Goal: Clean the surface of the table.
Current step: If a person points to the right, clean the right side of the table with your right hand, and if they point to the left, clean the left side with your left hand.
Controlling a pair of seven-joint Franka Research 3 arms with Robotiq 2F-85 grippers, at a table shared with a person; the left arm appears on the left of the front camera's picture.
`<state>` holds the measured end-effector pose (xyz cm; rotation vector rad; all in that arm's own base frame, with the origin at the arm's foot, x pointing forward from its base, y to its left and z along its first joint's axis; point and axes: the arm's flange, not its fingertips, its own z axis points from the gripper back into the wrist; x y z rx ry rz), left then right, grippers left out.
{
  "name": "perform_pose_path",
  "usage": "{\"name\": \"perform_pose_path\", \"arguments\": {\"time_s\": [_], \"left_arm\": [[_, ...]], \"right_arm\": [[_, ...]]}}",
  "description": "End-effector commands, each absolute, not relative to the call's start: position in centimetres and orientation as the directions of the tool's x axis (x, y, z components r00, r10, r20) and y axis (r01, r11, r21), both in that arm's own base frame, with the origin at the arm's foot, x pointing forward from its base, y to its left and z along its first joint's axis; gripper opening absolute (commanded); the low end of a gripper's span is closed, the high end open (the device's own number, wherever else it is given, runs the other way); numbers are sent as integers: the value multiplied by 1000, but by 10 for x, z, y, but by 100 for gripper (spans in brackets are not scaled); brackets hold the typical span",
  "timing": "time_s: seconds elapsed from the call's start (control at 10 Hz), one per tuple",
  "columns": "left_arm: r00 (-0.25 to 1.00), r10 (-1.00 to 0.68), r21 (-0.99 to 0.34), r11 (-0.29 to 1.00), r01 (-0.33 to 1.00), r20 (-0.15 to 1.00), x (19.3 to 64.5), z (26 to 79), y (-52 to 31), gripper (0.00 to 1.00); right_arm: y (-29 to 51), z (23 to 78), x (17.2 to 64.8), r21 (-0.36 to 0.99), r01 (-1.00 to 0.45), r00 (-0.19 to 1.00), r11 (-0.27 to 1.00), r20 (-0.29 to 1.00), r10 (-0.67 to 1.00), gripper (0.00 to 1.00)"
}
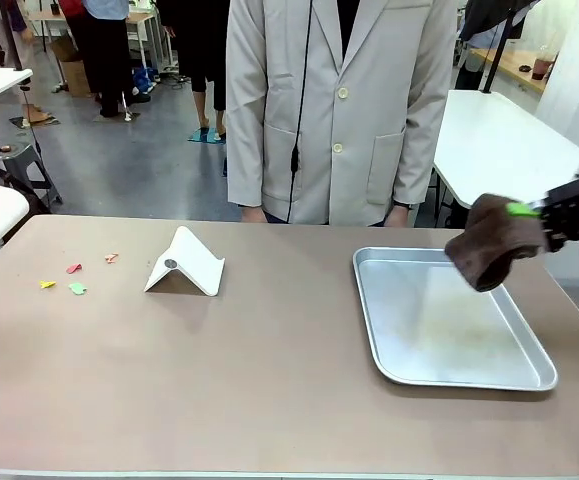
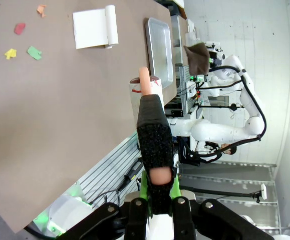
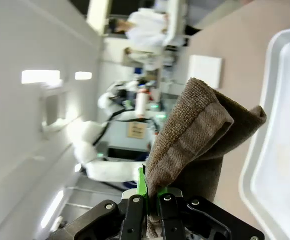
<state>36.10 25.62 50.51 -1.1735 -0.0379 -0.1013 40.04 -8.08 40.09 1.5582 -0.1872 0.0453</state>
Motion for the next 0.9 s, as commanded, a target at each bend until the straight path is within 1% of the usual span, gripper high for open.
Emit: {"name": "perform_pose_path", "arguments": {"time_s": [0.0,0.4,0.6,0.7,0.8], "left_arm": [[996,-43,-925,368,93,84,361,512,255,0],[996,-43,-925,368,93,84,361,512,255,0],[996,-43,-925,368,93,84,361,512,255,0],[996,-43,-925,368,93,84,361,512,255,0],[996,-43,-925,368,93,84,361,512,255,0]], "right_arm": [[-111,421,373,986,-142,978,-83,127,-163,7],[-164,413,344,967,-196,965,-165,161,-205,7],[-161,405,348,974,-198,962,-112,170,-215,7],[-165,412,341,973,-174,965,-152,138,-222,7],[-165,412,341,973,-174,965,-152,138,-222,7]]}}
